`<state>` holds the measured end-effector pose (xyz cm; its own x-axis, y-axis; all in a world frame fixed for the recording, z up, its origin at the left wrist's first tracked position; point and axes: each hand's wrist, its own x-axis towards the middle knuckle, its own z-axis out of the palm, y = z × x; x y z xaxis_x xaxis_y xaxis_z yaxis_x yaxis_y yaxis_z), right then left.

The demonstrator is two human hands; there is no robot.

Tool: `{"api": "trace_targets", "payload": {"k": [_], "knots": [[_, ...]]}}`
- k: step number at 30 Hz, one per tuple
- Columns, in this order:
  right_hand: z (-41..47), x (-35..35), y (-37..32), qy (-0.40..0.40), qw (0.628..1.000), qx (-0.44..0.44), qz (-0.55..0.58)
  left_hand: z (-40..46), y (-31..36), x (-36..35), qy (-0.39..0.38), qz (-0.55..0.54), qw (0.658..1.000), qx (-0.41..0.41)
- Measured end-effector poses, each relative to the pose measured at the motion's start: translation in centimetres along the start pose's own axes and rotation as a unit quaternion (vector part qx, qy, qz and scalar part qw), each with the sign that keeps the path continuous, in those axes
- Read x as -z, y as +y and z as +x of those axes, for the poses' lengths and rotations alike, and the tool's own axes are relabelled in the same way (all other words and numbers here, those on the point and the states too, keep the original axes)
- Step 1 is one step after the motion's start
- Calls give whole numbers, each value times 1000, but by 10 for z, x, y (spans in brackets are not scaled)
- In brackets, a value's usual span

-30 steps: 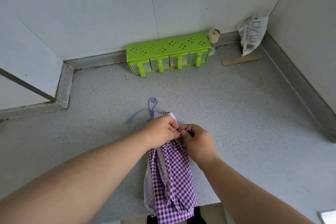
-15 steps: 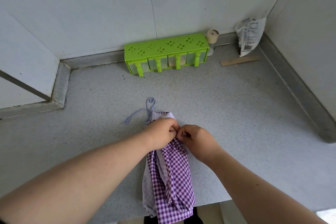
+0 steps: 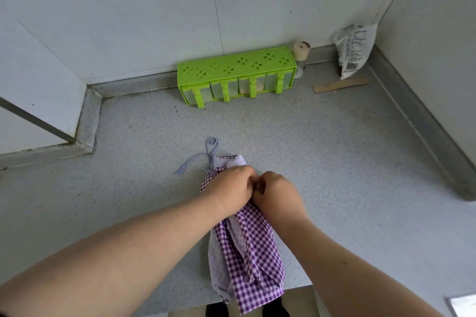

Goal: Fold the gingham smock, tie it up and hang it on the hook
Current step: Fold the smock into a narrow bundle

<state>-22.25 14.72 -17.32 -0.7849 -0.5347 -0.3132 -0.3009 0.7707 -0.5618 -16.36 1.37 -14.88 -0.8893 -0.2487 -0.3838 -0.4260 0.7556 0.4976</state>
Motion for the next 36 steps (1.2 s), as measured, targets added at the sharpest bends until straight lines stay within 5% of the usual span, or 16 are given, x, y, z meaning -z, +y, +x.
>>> {"api": "trace_targets", "payload": {"k": [11, 20, 36], "knots": [[-4, -3, 16, 35, 996, 71, 36, 19, -7, 11, -91, -15, 995, 34], [-2, 0, 27, 20, 993, 105, 50, 8, -1, 8, -71, 50, 996, 5], [-10, 15, 31, -98, 988, 119, 3, -2, -3, 6, -51, -3, 997, 62]]}}
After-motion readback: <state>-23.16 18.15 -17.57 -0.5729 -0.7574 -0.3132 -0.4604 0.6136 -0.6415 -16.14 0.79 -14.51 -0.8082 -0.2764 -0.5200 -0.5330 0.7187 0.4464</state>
